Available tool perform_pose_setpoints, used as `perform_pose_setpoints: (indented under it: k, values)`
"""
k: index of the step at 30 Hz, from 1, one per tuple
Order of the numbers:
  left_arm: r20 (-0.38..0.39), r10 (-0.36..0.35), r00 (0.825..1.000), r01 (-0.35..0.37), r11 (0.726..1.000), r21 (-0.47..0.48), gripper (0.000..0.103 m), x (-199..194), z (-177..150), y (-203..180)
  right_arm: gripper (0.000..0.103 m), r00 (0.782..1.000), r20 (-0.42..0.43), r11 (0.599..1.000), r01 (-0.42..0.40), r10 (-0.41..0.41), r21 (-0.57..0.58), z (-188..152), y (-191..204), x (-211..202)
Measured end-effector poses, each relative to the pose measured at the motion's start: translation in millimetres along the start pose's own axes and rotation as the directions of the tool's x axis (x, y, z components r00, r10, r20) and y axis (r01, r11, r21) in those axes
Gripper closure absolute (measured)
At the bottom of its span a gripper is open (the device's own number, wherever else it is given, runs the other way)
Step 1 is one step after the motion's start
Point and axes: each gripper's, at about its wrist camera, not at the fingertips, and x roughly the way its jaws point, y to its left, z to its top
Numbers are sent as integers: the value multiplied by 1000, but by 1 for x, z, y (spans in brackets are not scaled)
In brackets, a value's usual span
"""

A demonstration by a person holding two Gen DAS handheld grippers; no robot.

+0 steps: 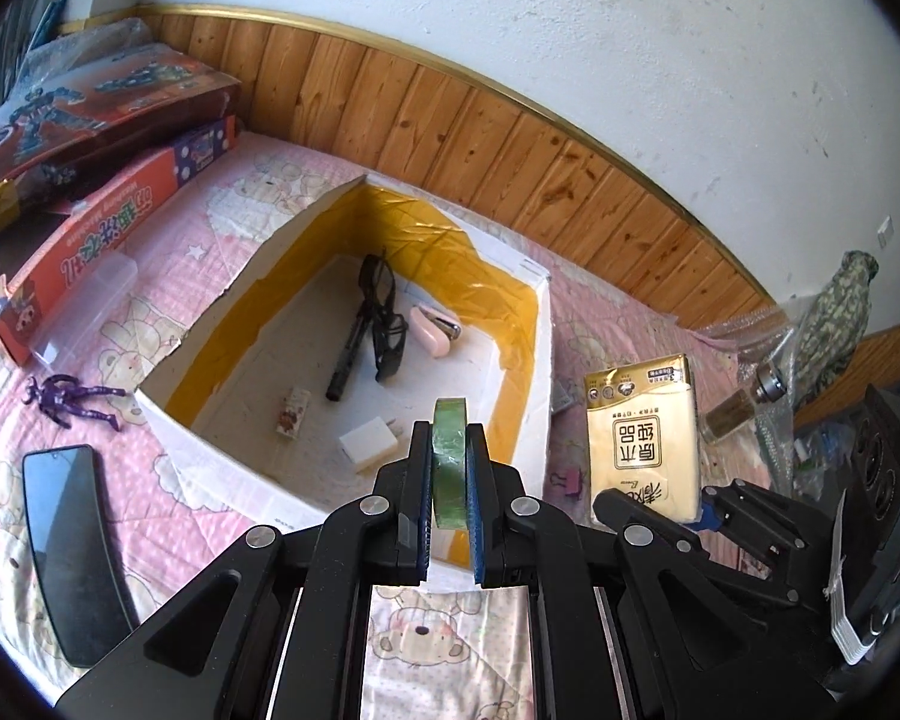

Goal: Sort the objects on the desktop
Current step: 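Carry the tissue pack and tape roll over the cardboard box with both tools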

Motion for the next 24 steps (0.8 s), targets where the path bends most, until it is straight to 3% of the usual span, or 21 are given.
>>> perform_pose_setpoints:
  k: [10, 24]
  values:
    - [-62, 52, 997, -52, 999, 4, 94, 38, 25, 17, 78, 998, -55, 999, -13, 10, -46, 25, 8, 40]
    - [-216, 142, 966, -130, 989, 66, 94, 99, 31, 25, 78, 981, -192, 997, -33, 18, -74, 42, -4, 100]
